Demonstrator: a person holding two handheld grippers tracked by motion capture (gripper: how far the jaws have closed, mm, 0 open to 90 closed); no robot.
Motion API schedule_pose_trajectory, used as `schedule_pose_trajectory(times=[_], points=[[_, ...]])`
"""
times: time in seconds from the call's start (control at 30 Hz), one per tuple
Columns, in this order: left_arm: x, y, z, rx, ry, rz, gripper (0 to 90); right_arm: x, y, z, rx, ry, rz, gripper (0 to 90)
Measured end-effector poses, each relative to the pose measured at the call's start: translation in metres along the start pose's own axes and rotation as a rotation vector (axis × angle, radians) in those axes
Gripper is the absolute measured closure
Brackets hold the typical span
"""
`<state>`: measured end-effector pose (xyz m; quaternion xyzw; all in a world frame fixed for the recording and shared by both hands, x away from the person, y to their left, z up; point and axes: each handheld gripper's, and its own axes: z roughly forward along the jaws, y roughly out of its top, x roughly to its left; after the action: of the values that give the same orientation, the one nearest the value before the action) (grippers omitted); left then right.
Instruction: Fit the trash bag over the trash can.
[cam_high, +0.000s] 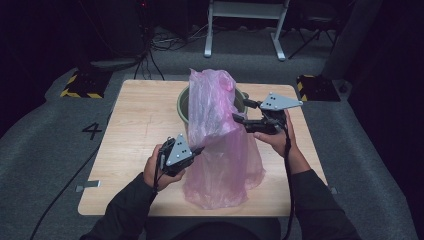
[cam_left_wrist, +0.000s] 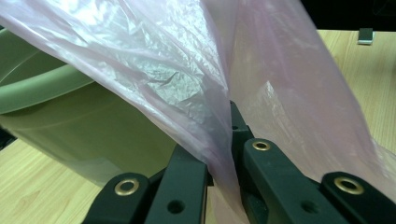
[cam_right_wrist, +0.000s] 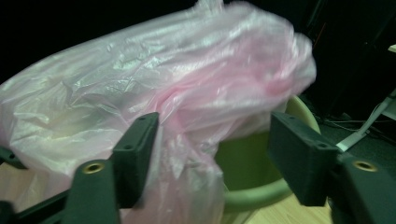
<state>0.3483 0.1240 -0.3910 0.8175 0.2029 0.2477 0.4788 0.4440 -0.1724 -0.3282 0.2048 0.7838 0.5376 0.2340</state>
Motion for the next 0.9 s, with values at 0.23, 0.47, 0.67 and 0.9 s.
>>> schedule_pose_trajectory(times=[0.23, 0.47, 0.67, 0.9], points=[[0.003, -0.001, -0.002, 0.007, -0.008, -0.008, 89.5, -0.004, 0.001, -0.025, -0.045, 0.017, -0.014, 26.3], [0.000, -0.001, -0.003, 0.013, -0.013, 0.003, 89.5, 0.008, 0.003, -0.012, 0.022, -0.012, -0.059, 32.6], [-0.001, 0.000, -0.002, 0.031, -0.005, 0.017, 89.6, 0.019, 0.013, -0.003, -0.011, -0.014, -0.059, 26.9], [0.004, -0.002, -0.005, 0.033, -0.006, 0.013, 89.5, 0.012, 0.032, -0.002, -0.011, -0.019, -0.079, 42.0]])
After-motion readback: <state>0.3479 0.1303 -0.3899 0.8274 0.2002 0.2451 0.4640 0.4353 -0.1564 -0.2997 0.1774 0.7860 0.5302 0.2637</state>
